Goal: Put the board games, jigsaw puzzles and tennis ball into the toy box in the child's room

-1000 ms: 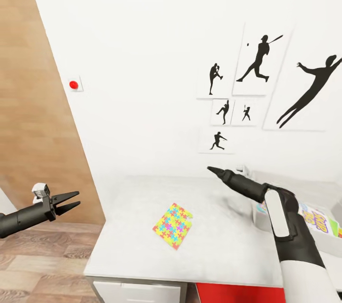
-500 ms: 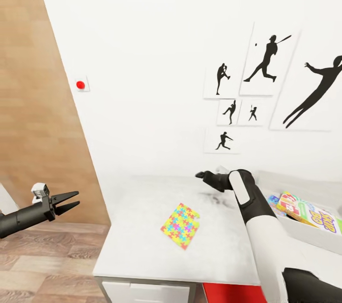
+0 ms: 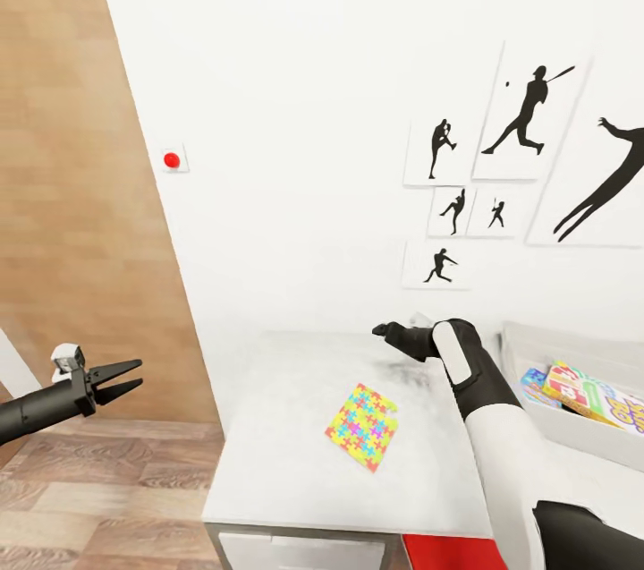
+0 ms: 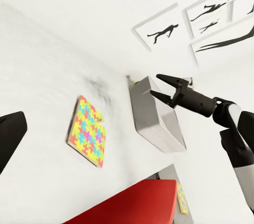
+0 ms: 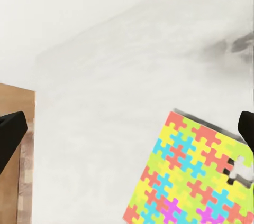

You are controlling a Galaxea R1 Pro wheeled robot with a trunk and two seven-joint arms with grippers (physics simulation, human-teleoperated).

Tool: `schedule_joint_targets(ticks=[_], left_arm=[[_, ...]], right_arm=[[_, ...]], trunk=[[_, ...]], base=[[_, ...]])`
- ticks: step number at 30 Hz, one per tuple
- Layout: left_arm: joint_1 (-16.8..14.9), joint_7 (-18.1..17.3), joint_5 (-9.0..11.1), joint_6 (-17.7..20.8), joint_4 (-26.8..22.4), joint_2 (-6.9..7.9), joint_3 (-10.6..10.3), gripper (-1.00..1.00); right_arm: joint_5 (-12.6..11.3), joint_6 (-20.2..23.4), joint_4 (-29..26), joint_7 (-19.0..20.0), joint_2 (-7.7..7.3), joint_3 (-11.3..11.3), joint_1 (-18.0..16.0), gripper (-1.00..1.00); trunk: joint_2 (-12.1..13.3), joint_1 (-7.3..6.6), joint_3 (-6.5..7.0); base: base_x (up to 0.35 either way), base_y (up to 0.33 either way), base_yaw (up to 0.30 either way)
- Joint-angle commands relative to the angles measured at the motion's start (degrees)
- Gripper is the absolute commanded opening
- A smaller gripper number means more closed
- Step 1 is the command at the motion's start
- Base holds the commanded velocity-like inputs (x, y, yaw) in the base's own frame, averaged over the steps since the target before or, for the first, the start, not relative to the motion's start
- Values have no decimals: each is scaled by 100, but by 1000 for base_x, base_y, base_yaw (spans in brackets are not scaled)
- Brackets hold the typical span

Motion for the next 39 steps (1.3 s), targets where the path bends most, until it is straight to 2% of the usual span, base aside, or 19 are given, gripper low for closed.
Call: schedule_joint_targets(ticks=[1, 9, 15, 23, 39], left_arm=[[-2, -18, 0, 25, 4, 8, 1, 100], [17, -18, 0, 25, 17, 38, 5, 100], [18, -18, 0, 25, 21, 41, 2, 100], [19, -18, 0, 25, 22, 41, 1, 100], [19, -18, 8, 25, 22, 41, 1, 100]], right_arm=[[-60, 22, -7, -58, 6, -17, -6, 100], [-41, 10, -5, -94, 0, -18, -7, 100], [-58, 6, 9, -111, -34, -33, -7, 100], [-64, 0, 81, -121, -190, -61, -11, 100], [-65, -23, 715, -145, -406, -86, -48, 100]], trunk=[[-14, 5, -14], [-14, 5, -14], [-14, 5, -14], [-14, 5, -14], [-14, 5, -14]], base=[[65, 266, 0], [86, 271, 0], [68, 98, 0], [10, 12, 0], [0, 0, 0]])
